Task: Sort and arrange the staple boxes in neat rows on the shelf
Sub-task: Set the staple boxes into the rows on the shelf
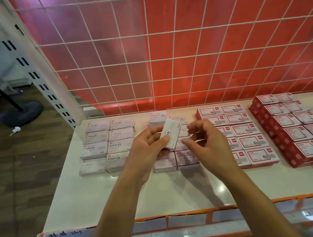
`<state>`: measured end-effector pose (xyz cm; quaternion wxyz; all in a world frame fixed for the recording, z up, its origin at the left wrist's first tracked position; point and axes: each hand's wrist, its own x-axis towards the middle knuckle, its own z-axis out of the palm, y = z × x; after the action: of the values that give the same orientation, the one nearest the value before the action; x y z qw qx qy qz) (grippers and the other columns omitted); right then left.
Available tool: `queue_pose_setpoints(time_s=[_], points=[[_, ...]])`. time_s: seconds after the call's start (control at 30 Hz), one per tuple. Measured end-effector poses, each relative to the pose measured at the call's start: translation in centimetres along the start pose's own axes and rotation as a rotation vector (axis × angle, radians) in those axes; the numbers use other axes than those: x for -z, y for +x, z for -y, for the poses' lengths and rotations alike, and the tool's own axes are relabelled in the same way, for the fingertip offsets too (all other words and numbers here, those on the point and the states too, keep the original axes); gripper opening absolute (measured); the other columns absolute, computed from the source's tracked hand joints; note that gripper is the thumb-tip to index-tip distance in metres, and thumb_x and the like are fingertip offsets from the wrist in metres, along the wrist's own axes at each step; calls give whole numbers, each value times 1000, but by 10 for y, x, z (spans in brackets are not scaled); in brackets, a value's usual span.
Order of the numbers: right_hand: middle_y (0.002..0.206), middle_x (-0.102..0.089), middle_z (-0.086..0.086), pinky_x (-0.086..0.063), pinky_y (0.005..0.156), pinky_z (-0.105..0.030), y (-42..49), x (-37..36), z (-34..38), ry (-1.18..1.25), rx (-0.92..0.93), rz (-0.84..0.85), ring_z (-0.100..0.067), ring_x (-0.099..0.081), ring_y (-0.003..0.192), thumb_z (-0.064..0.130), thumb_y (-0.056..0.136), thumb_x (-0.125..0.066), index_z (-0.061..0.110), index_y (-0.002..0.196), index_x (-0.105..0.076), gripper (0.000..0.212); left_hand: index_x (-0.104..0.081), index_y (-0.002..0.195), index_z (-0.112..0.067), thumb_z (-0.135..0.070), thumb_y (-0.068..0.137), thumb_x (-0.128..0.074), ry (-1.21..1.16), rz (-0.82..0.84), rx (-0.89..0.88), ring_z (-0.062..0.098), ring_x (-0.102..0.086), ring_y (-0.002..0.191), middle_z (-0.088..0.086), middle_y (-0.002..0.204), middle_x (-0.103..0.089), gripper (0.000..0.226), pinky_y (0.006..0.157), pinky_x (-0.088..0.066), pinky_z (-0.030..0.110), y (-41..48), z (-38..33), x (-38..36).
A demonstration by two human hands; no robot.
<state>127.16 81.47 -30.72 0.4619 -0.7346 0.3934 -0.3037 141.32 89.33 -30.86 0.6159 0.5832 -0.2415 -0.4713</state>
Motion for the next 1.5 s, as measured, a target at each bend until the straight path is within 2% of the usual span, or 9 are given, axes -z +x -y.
queue_pose_setpoints(time_s=[0.2,0.4,0.6,0.77,1.0,1.13,1.27,1.43,1.5], points=[[113,-57,13,-53,73,-14,-5,-5,3,3,60,101,0,-59,96,26,79,-74,36,121,-49,50,-51,120,-14,-2,89,-62,-111,-47,-2,25,-70,86,11,104,-70,35,64,-55,25,0,2,-16],[104,-57,20,-53,72,-14,-3,-3,-1,11,109,-15,3,-58,95,2,78,-73,37,112,-50,54,-49,132,-21,-13,97,-51,-93,27,-19,23,-69,98,9,107,-71,36,82,-56,32,-2,3,-20],[94,-54,14,-46,74,-11,-1,-5,-8,-131,218,-118,-1,-53,91,-8,75,-68,30,91,-55,43,-53,130,-14,-20,93,-56,-179,7,-18,21,-70,92,8,103,-72,38,76,-56,27,-1,0,-21],[114,-50,11,-49,89,-18,0,1,-10,-42,155,9,-4,-51,109,0,75,-72,33,109,-52,51,-53,127,-11,4,95,-48,-215,50,-28,22,-68,98,11,106,-71,36,81,-56,26,-5,2,-17],[123,-58,4,-55,82,-21,1,12,-8,16,-8,66,-8,-58,105,7,80,-72,27,127,-51,55,-51,128,-17,8,94,-46,-211,64,-47,22,-66,107,8,112,-70,42,82,-55,25,-6,8,-17],[118,-58,4,-53,81,-16,-3,12,-6,31,14,63,-4,-59,99,0,80,-70,25,125,-53,55,-48,125,-18,6,94,-47,-286,18,-50,18,-69,98,6,100,-74,39,77,-56,23,-5,9,-16],[112,-62,4,-54,83,-23,-11,11,-4,102,60,95,-8,-62,97,-7,82,-63,33,113,-56,51,-50,119,-7,-2,96,-48,-322,-72,-57,20,-70,91,13,102,-71,24,71,-57,26,-2,10,-18],[97,-64,11,-57,77,-27,-14,6,-6,137,49,137,-4,-65,87,-2,81,-68,25,98,-58,33,-54,111,-6,-15,96,-53,-130,-85,-14,26,-61,63,13,81,-69,18,49,-48,34,3,9,-16],[100,-61,10,-57,74,-27,-12,6,-6,138,47,126,-6,-65,81,-1,79,-71,30,102,-54,42,-57,110,-8,-17,97,-52,-61,-60,26,25,-62,59,10,77,-70,17,48,-47,33,3,8,-16]])
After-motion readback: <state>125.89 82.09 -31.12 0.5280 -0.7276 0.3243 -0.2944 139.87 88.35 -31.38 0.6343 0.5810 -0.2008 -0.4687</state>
